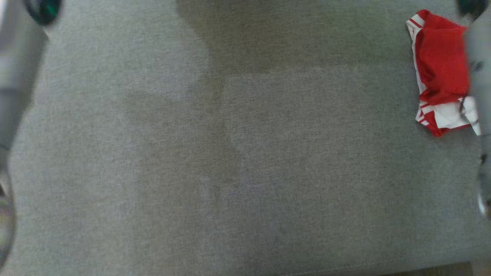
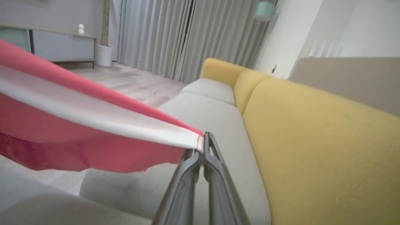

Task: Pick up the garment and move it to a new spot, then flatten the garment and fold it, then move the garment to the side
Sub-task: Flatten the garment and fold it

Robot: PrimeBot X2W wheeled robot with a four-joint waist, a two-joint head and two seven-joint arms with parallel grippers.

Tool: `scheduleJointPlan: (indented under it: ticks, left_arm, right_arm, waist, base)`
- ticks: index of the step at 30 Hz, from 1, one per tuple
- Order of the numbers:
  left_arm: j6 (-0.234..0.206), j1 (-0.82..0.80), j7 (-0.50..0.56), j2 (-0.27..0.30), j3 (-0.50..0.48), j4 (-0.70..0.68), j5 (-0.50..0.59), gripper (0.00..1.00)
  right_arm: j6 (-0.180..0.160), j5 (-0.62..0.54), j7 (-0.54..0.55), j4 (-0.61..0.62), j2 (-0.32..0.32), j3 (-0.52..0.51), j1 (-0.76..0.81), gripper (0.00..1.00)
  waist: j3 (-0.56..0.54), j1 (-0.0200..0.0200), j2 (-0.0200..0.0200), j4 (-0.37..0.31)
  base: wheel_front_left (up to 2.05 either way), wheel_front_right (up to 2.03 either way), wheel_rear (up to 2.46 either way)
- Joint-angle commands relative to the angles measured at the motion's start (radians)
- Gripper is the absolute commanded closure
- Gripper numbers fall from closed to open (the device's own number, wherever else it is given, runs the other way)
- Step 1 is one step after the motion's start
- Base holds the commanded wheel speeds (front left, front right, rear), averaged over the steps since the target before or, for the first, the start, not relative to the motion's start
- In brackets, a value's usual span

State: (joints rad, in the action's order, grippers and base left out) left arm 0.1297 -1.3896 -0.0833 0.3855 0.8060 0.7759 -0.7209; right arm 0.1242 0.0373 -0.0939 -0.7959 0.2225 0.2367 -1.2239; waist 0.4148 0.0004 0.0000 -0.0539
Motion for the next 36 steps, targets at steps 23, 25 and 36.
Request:
scheduleJointPlan:
  ticks: [23,25,36]
  left_arm:
    - [0.001,0.412,-0.112,0.158,0.460,-0.159,-0.069,1.00]
    - [0.001,0.441,-0.109,0.164,0.466,-0.175,-0.060,1.00]
    - [-0.007,0.622,-0.084,0.200,0.472,-0.277,-0.038,1.00]
  right_arm:
    - [0.007,0.352,0.082,-0.133,0.211,0.603,0.351,1.00]
    - [0.007,0.414,0.111,-0.085,0.256,0.657,0.378,1.00]
    - [0.007,0.682,0.254,0.181,0.472,0.869,0.511,1.00]
  waist:
    - [-0.240,-0.0004,0.0000,0.008]
    - [-0.266,-0.0004,0.0000,0.008]
    - [-0.407,-0.0004,0.0000,0.002]
  base:
    - [0.00,0.00,0.00]
    - [0.00,0.00,0.00]
    - [0.00,0.00,0.00]
